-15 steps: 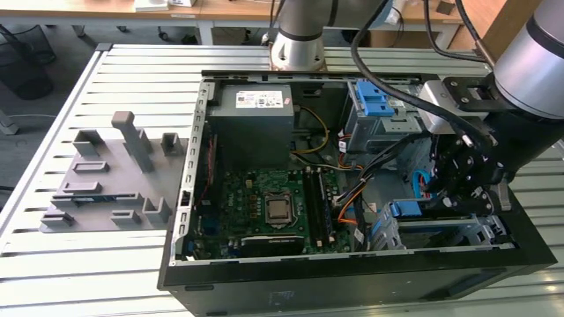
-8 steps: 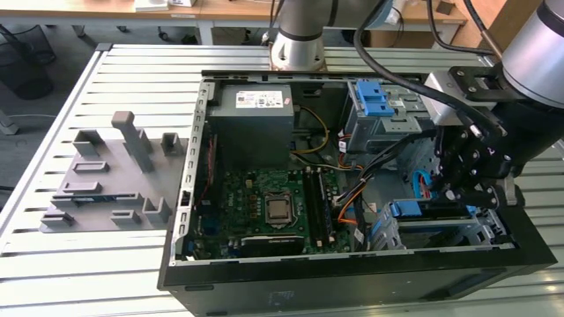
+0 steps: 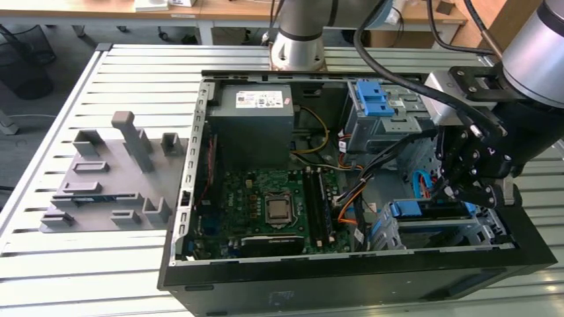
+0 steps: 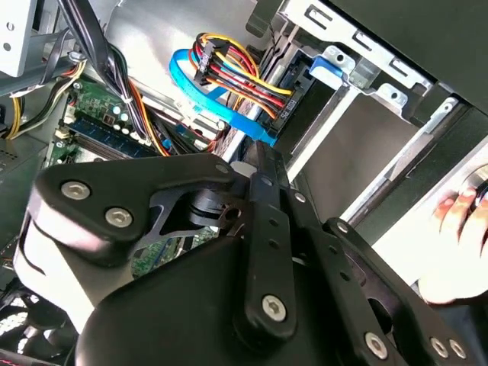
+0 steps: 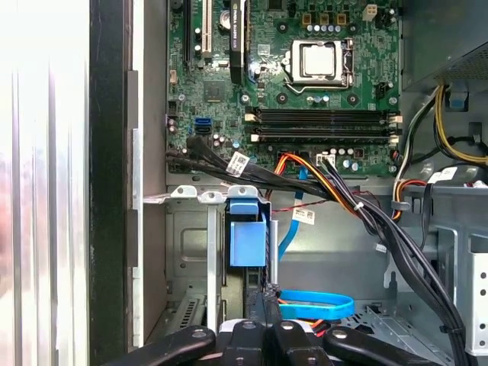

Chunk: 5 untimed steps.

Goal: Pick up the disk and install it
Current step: 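Insert the second disk wire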

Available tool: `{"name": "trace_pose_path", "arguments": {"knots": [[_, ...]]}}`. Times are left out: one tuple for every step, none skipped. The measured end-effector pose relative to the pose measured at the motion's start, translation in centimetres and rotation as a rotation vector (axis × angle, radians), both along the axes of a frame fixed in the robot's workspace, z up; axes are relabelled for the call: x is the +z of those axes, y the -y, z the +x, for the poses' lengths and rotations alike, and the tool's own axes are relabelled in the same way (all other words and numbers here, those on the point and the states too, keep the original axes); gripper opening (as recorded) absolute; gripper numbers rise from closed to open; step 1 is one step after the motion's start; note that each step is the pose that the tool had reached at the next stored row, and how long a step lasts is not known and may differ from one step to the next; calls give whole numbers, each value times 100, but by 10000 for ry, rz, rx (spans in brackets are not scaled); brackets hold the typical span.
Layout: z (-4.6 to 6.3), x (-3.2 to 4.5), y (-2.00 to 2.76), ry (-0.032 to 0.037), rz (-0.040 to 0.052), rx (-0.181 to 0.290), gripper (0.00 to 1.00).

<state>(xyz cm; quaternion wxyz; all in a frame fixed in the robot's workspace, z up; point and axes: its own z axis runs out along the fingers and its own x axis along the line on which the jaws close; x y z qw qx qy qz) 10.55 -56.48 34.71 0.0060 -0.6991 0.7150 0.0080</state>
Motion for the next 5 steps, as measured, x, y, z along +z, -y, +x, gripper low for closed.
{"name": "trace_pose_path", "arguments": {"knots": [[0, 0, 0, 0, 1, 0, 11], [0, 0, 0, 0, 1, 0, 11], [0, 0, 0, 0, 1, 0, 11], [0, 1, 0, 0, 0, 0, 11], [0, 1, 0, 0, 1, 0, 11]]}}
